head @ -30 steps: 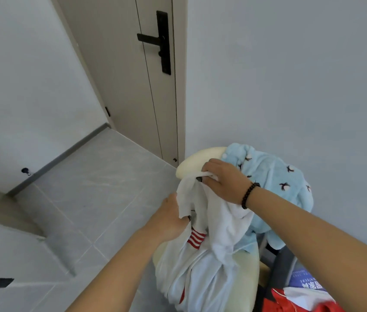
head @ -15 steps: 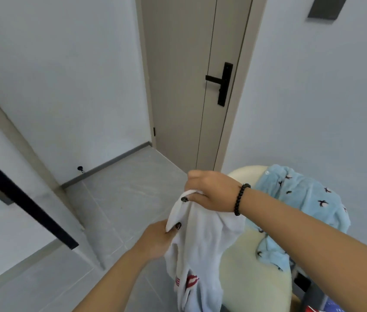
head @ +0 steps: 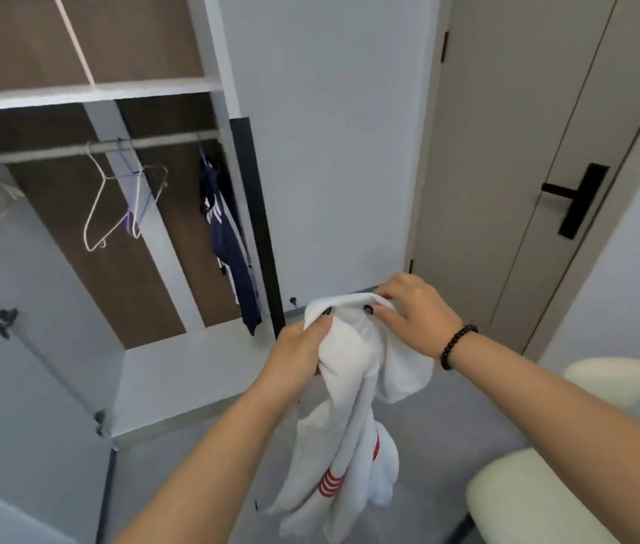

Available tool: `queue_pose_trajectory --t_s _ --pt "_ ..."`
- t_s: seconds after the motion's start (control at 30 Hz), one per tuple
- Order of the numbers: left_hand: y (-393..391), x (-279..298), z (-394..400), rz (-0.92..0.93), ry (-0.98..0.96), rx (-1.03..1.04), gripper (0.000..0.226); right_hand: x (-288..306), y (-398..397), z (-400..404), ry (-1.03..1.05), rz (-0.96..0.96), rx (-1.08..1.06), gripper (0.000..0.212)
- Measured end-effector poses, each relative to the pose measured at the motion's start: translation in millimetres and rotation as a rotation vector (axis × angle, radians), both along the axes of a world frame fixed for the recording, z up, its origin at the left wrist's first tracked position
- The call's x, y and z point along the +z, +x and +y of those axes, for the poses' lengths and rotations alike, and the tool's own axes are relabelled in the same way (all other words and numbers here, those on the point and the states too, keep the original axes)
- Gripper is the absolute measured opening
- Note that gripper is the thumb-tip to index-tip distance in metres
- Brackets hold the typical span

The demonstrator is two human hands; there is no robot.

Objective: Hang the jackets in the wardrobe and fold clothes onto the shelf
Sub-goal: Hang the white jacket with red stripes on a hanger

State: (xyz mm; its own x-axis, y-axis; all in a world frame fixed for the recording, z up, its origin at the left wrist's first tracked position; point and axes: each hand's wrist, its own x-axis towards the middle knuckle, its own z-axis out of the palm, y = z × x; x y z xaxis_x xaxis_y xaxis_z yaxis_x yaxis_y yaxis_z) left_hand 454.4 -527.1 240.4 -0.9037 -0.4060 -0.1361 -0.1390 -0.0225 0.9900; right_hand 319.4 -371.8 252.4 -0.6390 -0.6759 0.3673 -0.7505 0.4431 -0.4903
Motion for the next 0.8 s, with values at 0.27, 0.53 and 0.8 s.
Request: queue_pose_trajectory --t_s 0.27,0.53,0.8 --pt "29.9 54.2 -61.2 0.23 0.206 0.331 0.023 -6.8 66.9 -78.9 -0.331 -0.471 0.243 0.018" --pt "40.6 78.5 -87.1 0.242 0.015 0.478 0.025 -15.1 80.9 -152.8 -0.191 -0.572 0.441 0.009" --pt "66.0 79.0 -137.0 0.211 -0.156 0.64 0.024 19.3 45.6 -198.3 -0.191 -0.631 0.571 0.051"
